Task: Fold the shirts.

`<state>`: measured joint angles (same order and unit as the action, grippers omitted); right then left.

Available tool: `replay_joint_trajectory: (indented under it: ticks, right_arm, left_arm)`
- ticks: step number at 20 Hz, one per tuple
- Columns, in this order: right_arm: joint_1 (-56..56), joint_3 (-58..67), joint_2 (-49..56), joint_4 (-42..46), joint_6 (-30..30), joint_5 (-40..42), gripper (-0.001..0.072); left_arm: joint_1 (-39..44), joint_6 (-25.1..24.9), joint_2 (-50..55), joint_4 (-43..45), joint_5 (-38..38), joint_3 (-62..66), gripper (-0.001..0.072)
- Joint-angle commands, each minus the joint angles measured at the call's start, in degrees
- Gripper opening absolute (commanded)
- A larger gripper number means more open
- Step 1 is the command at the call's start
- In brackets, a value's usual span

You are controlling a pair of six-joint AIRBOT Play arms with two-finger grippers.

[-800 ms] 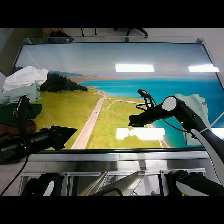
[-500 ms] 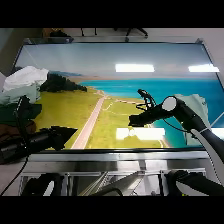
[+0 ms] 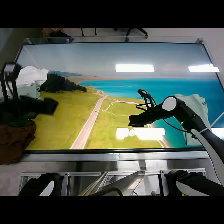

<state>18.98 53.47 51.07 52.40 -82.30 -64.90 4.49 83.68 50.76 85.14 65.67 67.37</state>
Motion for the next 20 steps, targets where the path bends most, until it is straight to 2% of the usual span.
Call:
replay_joint_trajectory:
  ticks: [1,4,6,8,12,17,20]
  right_arm:
    - [0.0,0.0,0.0,0.0,0.0,0.0,0.0016]
    - [0.0,0.0,0.0,0.0,0.0,0.0,0.0017]
    - [0.0,0.0,0.0,0.0,0.0,0.0,0.0017]
    - [0.0,0.0,0.0,0.0,0.0,0.0,0.0017]
    - [0.0,0.0,0.0,0.0,0.0,0.0,0.0016]
    - [0.0,0.0,0.0,0.0,0.0,0.0,0.0017]
    - [0.0,0.0,0.0,0.0,0.0,0.0,0.0017]
  left_arm:
    - [-5.1,0.2,22.5,15.8,-2.3,19.3,0.0698]
    - [-13.1,0.1,43.9,15.3,-7.6,37.6,0.0706]
    - [-17.2,0.2,58.3,15.1,-8.2,50.6,0.0706]
    - [-19.7,0.0,67.7,14.4,-12.6,55.9,0.0705]
    - [-20.6,-1.1,72.0,17.4,-33.3,46.4,0.0705]
    - [-22.1,-1.0,78.7,17.2,-37.0,51.1,0.0705]
    - [-23.1,2.4,80.2,16.9,-43.3,51.1,0.0705]
